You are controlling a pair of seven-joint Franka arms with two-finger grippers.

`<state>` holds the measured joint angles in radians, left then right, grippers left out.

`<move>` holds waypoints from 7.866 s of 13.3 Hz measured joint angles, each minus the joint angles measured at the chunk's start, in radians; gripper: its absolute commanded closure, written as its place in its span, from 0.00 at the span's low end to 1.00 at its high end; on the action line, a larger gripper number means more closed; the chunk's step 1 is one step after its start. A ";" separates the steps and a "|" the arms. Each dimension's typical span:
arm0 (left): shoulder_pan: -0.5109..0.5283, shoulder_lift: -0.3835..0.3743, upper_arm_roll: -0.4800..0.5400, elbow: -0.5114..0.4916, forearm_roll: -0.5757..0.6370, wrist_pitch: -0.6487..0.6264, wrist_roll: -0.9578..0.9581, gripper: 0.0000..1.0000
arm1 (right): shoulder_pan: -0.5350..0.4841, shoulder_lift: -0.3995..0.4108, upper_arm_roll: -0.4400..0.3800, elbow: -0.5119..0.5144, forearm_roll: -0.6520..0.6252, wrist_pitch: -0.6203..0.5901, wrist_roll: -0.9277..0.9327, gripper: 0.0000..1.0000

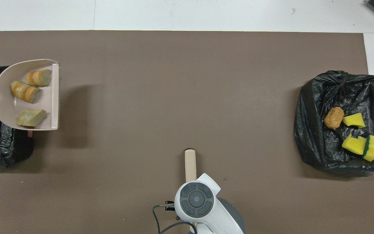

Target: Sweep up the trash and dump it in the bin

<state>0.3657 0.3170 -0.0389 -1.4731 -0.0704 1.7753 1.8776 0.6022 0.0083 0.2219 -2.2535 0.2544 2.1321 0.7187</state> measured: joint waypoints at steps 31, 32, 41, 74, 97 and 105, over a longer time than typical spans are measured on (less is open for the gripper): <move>-0.194 -0.265 -0.049 -0.211 0.678 0.125 -0.605 1.00 | -0.556 -0.065 -0.317 0.662 -0.316 -0.529 -0.672 0.00; -0.206 -0.266 -0.049 -0.210 0.621 0.119 -0.649 1.00 | -0.556 -0.070 -0.317 0.661 -0.316 -0.537 -0.672 0.00; -0.394 -0.268 -0.052 -0.209 0.249 -0.032 -1.307 1.00 | -0.555 -0.081 -0.321 0.637 -0.315 -0.550 -0.672 0.00; -0.923 0.138 -0.047 -0.046 0.089 0.356 -2.511 0.00 | -0.471 -0.102 -0.394 0.643 -0.269 -0.623 -0.672 0.00; -0.387 -0.235 -0.045 -0.064 0.045 -0.147 -1.843 0.00 | -0.452 -0.103 -0.416 0.643 -0.268 -0.623 -0.672 0.00; -0.386 -0.297 -0.030 -0.068 0.087 -0.281 -1.823 0.00 | -0.452 -0.103 -0.416 0.643 -0.268 -0.623 -0.672 0.00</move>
<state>-0.0204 0.0199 -0.0689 -1.5411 0.0165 1.4945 0.0545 0.1497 -0.0942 -0.1940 -1.6109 -0.0139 1.5091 0.0470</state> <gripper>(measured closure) 0.000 0.000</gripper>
